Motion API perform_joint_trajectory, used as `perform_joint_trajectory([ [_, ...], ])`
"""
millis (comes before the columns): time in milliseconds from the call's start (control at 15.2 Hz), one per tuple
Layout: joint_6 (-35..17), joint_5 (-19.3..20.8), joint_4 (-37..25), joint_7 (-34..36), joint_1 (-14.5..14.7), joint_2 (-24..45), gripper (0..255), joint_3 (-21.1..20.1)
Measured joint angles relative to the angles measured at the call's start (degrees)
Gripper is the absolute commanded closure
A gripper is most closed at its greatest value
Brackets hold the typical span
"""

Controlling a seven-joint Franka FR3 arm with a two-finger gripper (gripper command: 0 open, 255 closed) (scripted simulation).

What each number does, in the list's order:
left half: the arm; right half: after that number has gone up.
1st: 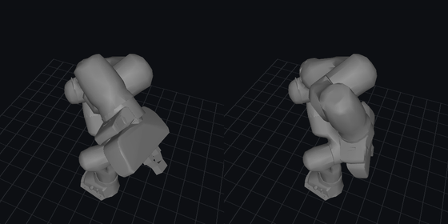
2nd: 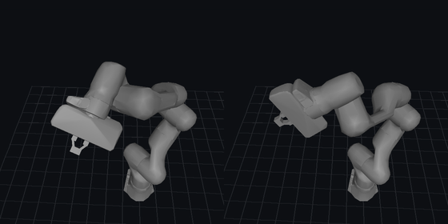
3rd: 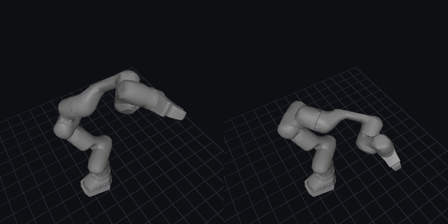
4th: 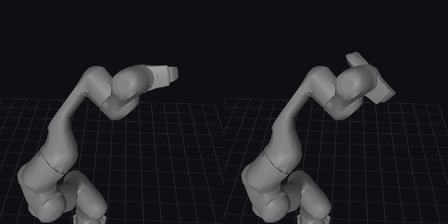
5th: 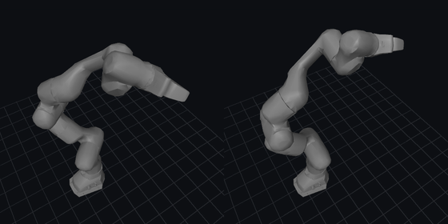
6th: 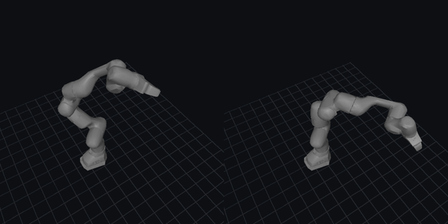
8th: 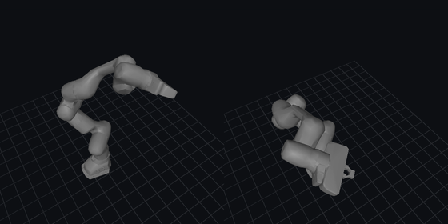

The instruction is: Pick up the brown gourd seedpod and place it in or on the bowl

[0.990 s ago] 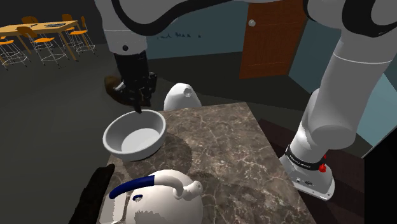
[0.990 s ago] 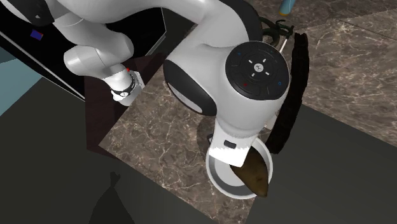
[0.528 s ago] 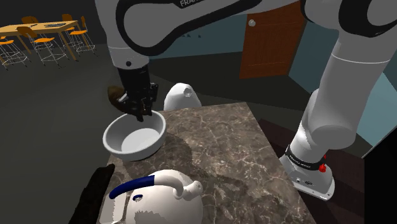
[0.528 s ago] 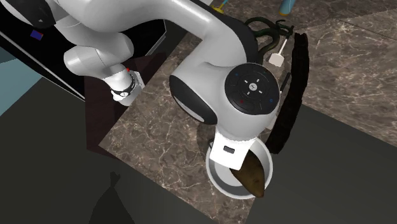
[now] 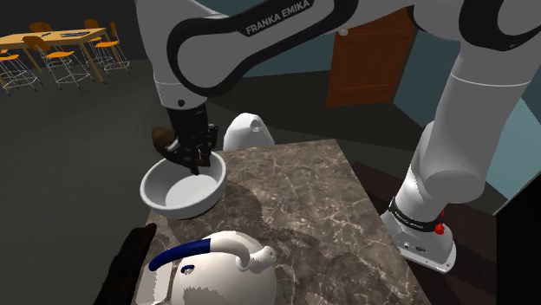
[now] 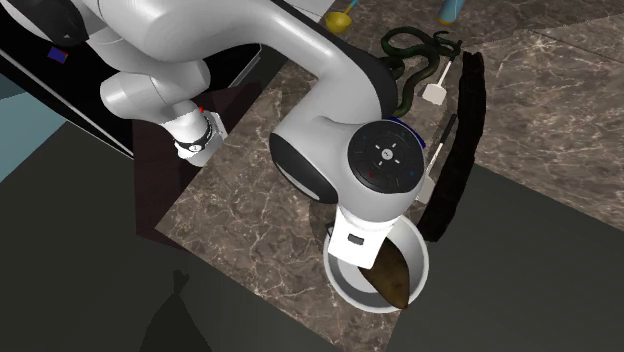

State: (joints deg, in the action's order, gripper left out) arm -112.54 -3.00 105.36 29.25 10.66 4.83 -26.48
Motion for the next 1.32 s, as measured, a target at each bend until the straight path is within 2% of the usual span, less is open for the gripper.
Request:
perform_joint_trajectory([
  [264, -0.08, 0.02, 0.03, 0.0, 0.0, 0.03, 255, 0.0],
  [330, -0.07, 0.02, 0.02, 0.01, 0.0, 0.04, 0, 0.0],
  [726, -0.08, 0.02, 0.01, 0.0, 0.0, 0.01, 0, 0.0],
  [990, 5.34, -0.27, -4.76, -0.12, -0.23, -0.77, 0, 0.12],
  [1320, 6.89, -0.47, -5.83, -0.33, -0.38, -1.23, 0, 0.22],
])
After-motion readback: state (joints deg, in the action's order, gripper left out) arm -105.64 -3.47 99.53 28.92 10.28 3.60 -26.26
